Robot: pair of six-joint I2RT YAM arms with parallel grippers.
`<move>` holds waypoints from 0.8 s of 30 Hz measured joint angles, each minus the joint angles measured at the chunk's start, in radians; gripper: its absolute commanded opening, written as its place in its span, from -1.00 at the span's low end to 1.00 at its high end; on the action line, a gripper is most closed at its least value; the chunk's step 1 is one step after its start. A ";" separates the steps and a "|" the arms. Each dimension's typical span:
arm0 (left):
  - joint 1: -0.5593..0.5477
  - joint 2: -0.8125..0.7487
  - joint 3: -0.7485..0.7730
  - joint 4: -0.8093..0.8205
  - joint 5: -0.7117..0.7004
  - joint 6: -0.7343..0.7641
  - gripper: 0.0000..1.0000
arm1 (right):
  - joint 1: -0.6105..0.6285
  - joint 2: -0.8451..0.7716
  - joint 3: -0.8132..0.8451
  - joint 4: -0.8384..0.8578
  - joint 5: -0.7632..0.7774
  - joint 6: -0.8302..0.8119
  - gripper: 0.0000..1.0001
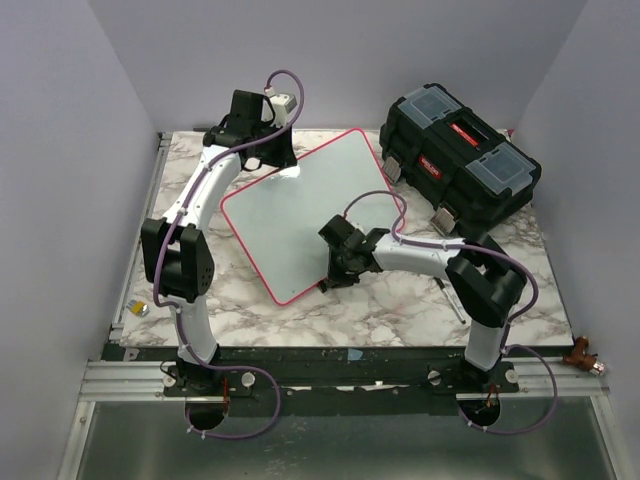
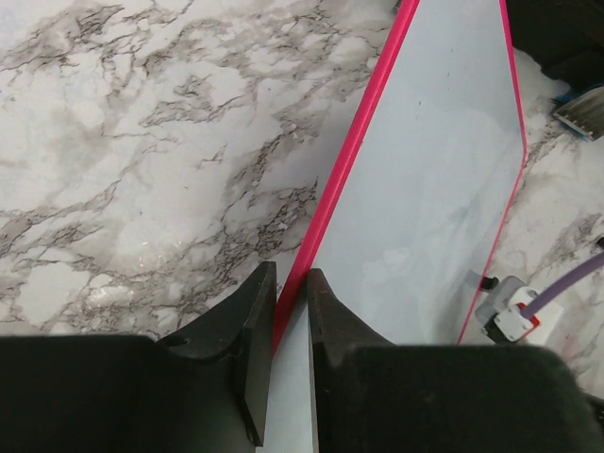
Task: Write a sentence on the whiteboard
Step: Move the whiteboard to the center of the board.
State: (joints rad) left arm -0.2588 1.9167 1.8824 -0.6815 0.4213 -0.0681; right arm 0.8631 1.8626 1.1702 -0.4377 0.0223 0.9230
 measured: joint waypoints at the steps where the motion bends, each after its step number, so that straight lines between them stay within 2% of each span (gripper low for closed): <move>1: 0.003 -0.002 -0.015 0.016 -0.005 0.000 -0.84 | 0.002 -0.010 -0.012 0.006 0.008 -0.004 -0.42; 6: 0.013 -0.008 -0.058 0.027 -0.040 0.000 -0.80 | 0.002 -0.080 -0.085 0.018 0.043 -0.038 -0.09; 14: 0.012 -0.013 -0.058 0.011 -0.055 -0.003 -0.56 | 0.002 -0.203 -0.129 0.022 0.065 -0.087 0.03; 16: 0.011 -0.016 -0.059 0.010 -0.056 -0.006 -0.40 | 0.002 -0.232 -0.134 0.021 0.069 -0.097 0.03; 19: 0.006 -0.022 -0.062 0.004 -0.059 -0.013 0.01 | 0.002 -0.281 -0.148 0.018 0.088 -0.114 0.08; 24: -0.006 -0.043 -0.064 -0.014 -0.053 -0.027 0.40 | 0.002 -0.393 -0.204 -0.022 0.158 -0.141 0.26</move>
State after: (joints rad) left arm -0.2653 1.8732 1.8187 -0.6960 0.3679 -0.0952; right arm 0.8646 1.4700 0.9657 -0.4599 0.1799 0.7822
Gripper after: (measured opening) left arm 0.579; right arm 0.576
